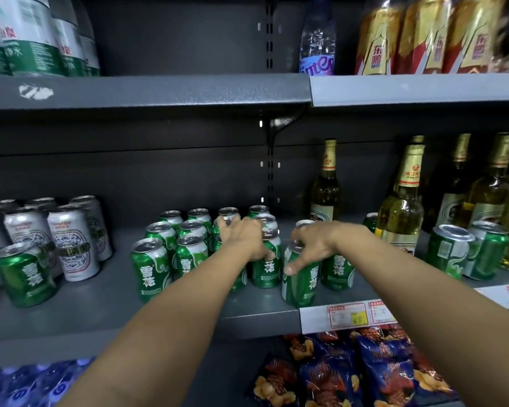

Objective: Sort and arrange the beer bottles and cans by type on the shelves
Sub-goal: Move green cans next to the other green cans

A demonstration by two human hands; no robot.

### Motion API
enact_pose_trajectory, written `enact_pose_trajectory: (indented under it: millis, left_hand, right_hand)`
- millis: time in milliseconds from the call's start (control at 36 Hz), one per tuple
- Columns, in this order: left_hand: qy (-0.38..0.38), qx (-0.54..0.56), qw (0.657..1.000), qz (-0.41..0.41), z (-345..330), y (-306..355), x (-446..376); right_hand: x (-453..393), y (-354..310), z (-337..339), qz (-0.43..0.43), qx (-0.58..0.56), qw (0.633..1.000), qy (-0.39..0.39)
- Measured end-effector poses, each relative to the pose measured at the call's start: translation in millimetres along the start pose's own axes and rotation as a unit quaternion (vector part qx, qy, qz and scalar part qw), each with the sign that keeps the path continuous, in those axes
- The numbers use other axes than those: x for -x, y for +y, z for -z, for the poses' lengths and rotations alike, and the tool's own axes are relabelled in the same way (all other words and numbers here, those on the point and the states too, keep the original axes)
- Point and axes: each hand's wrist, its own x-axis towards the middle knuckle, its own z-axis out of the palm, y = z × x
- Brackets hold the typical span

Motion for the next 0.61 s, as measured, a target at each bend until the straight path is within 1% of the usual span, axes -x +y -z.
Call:
enact_pose_trajectory:
  millis: [56,111,167,194,250,333,389,444,528,611]
  left_hand:
    - [0.001,-0.005,1.000,-0.004,-2,-2,1]
    - [0.007,0.002,1.000,-0.017,-5,-4,2]
    - [0.025,0.033,0.999,-0.027,-6,-7,5]
    - [0.043,0.058,0.997,-0.027,-5,-11,6]
    - [0.097,0.101,0.990,-0.017,-3,-21,8]
    - [0.185,0.109,0.977,0.014,3,-47,9]
    - [0.229,0.113,0.966,0.048,5,-70,11]
    - [0.263,0.126,0.952,0.094,7,-96,14]
    - [0.273,0.151,0.937,0.157,7,-138,20]
    - [0.263,0.198,0.924,0.194,5,-178,20]
  right_hand:
    - [-3,4,-7,0.006,-0.014,1.000,-0.010]
    - [-3,7,-10,0.027,-0.022,0.999,0.014]
    - [-1,10,-8,0.039,-0.037,0.998,0.025]
    - [0,13,-6,0.041,-0.057,0.997,0.023]
    - [4,18,4,0.050,-0.132,0.990,0.011]
    - [5,23,24,0.083,-0.246,0.966,0.016]
    - [6,19,35,0.094,-0.281,0.953,0.061]
    - [2,7,44,0.100,-0.325,0.932,0.126]
    - [-9,-24,51,0.096,-0.404,0.885,0.211]
    - [-26,-61,55,0.085,-0.435,0.851,0.283]
